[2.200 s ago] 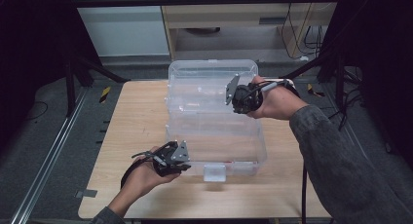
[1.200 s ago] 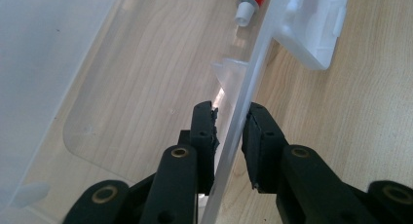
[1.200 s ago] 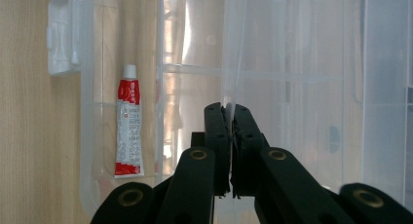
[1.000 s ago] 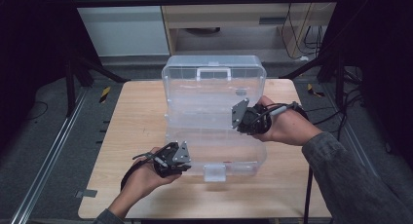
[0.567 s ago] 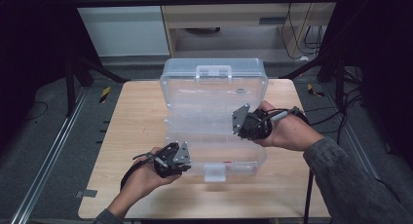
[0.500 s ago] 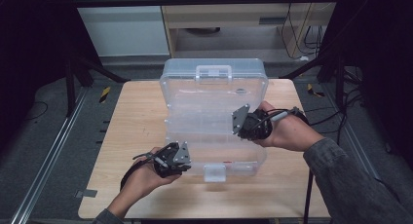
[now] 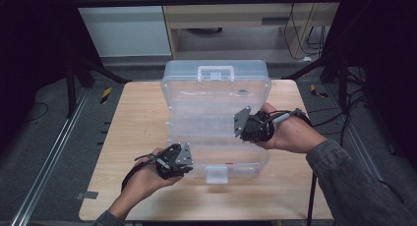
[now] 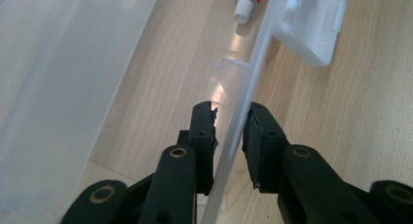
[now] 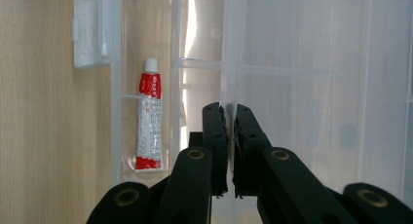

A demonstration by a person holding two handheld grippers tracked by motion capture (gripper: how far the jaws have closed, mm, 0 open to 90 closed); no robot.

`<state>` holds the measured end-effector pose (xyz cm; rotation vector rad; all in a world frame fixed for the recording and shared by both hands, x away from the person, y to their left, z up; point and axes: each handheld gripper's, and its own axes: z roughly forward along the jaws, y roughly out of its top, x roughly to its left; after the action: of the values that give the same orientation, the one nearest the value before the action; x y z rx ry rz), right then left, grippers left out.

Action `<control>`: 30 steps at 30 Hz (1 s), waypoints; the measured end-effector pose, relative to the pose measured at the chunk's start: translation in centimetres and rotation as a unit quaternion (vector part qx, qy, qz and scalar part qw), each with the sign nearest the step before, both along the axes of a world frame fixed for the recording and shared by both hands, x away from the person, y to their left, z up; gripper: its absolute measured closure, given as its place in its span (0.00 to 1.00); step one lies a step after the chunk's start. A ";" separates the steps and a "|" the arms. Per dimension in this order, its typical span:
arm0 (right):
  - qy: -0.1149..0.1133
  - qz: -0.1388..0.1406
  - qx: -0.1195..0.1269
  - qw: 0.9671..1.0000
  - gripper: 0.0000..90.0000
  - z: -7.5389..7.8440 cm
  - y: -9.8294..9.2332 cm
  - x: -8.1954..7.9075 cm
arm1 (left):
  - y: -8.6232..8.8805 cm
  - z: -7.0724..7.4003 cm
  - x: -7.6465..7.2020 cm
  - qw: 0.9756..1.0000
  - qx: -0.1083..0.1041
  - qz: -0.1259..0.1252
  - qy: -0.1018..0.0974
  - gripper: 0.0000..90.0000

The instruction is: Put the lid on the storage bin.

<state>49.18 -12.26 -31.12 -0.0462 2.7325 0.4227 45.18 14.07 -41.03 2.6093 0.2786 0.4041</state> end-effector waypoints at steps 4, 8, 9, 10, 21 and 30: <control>0.001 0.000 0.000 1.000 0.95 0.0 0.0 0.0 | 0.0 0.0 0.0 1.000 0.001 0.000 -0.001 0.82; 0.003 0.002 -0.003 1.000 0.95 -0.1 0.0 -0.2 | 0.0 -0.1 -0.2 1.000 -0.004 0.009 0.006 0.82; 0.005 0.003 -0.002 1.000 0.95 -0.2 0.0 -0.2 | 0.0 -0.1 -0.2 1.000 -0.004 0.010 0.007 0.82; 0.005 0.003 -0.002 1.000 0.95 -0.2 0.0 -0.2 | 0.0 -0.1 -0.2 1.000 -0.004 0.010 0.007 0.82; 0.004 0.002 0.000 1.000 0.95 -0.1 -0.2 -0.1 | 1.1 1.1 -1.1 0.998 -0.055 0.034 0.002 0.67; 0.006 0.000 0.003 1.000 0.94 -0.1 -0.2 -0.1 | 2.9 4.0 -2.0 0.992 -0.118 0.026 -0.031 0.66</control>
<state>49.08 -12.47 -31.26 -0.0435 2.7439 0.4320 43.13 17.01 -37.05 2.3580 0.3522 0.4402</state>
